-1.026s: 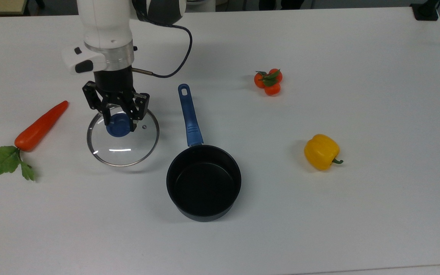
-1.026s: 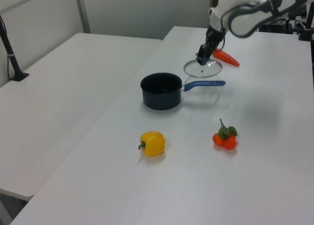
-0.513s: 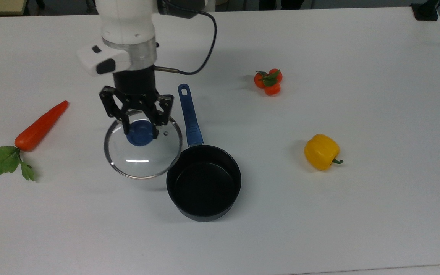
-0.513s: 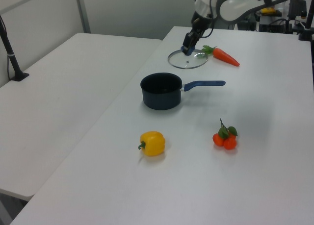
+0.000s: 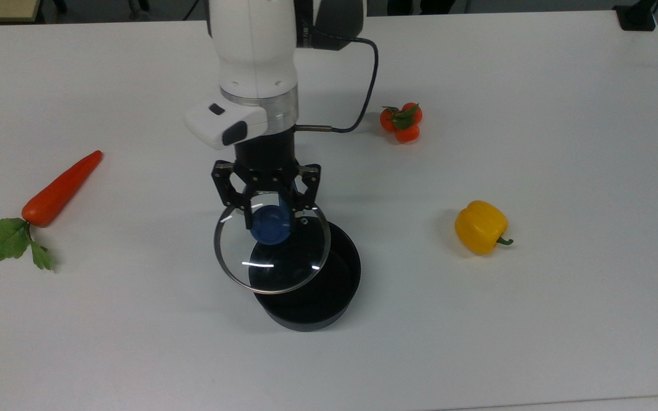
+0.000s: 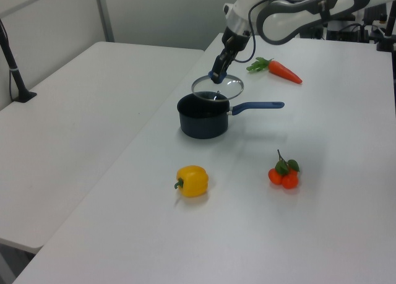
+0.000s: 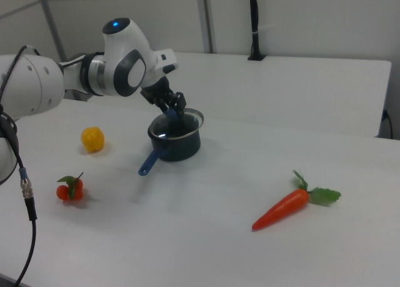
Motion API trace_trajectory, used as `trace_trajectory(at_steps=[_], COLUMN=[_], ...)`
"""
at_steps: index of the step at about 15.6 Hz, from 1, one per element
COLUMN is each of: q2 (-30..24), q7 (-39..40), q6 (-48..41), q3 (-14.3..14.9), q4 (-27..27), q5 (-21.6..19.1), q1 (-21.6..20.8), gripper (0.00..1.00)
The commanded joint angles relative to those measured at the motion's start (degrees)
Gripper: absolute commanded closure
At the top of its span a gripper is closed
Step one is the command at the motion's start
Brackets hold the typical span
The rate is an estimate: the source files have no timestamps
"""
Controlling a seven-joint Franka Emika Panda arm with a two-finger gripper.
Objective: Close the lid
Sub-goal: 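Lift the glass lid and carry it over the black saucepan, then lower the lid onto the saucepan rim and open the gripper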
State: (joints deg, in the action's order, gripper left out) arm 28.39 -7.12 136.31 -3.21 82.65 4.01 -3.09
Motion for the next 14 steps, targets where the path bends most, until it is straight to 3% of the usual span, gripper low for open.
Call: trace_trajectory(at_steps=[1, 5, 14], q2=[2.36, 4.04, 5.18], q7=[-0.44, -0.09, 0.35], q6=[0.09, 5.54, 5.63], q3=[0.4, 0.4, 0.4], q4=[-3.11, -3.37, -3.29], q5=[1.35, 1.35, 1.26], q1=[-2.09, -2.1, -2.97], gripper=[0.59, 0.59, 0.59])
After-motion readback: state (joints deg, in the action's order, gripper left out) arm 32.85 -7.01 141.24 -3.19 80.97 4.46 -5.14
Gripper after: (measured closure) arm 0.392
